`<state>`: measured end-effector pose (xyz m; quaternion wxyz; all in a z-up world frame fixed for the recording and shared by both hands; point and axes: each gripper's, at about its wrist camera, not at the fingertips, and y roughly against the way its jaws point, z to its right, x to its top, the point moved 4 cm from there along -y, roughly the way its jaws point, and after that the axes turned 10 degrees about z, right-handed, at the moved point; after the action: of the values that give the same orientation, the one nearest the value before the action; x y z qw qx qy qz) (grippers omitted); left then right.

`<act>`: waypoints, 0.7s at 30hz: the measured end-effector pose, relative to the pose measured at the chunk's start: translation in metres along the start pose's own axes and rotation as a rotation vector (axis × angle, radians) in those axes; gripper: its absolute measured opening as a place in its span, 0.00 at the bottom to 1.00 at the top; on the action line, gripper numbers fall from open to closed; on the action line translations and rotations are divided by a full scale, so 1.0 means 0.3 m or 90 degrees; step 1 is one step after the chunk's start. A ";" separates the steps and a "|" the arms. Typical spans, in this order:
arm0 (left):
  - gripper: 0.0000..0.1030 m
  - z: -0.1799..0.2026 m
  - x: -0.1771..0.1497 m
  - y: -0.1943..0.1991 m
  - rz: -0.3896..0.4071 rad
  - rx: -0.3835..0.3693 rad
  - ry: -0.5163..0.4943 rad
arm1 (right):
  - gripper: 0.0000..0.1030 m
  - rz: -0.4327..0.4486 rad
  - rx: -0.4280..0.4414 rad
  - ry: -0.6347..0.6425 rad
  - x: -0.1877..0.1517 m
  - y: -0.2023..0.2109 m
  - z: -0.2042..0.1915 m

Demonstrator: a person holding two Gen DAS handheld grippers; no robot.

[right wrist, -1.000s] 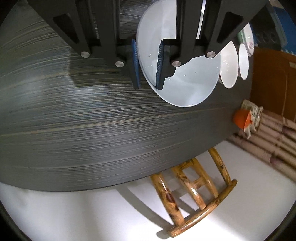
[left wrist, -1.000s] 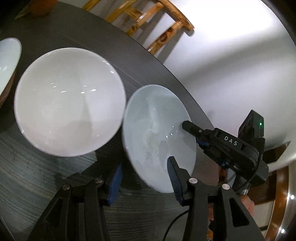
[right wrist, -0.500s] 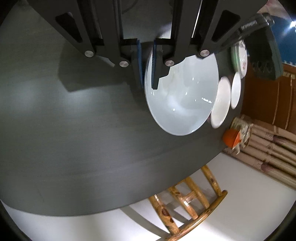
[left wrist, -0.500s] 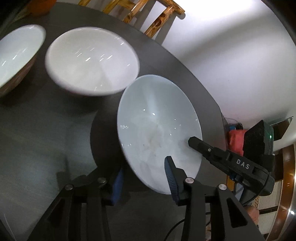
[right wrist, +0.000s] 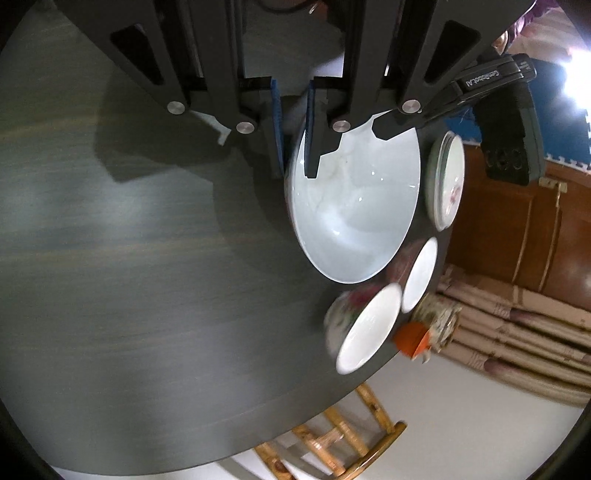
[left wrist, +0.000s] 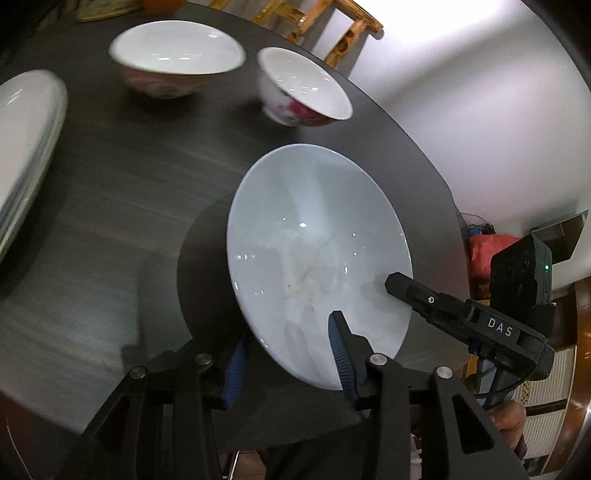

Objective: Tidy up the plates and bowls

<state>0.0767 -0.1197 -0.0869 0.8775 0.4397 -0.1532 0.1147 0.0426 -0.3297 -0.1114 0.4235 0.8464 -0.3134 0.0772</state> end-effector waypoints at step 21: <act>0.42 -0.028 0.059 0.208 0.096 0.027 -0.103 | 0.27 0.071 -0.005 0.001 0.017 0.099 -0.037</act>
<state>0.0735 -0.0752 -0.0393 0.8419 0.4529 -0.2534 0.1476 0.0304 -0.3368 -0.0825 0.4220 0.8258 -0.3603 0.1004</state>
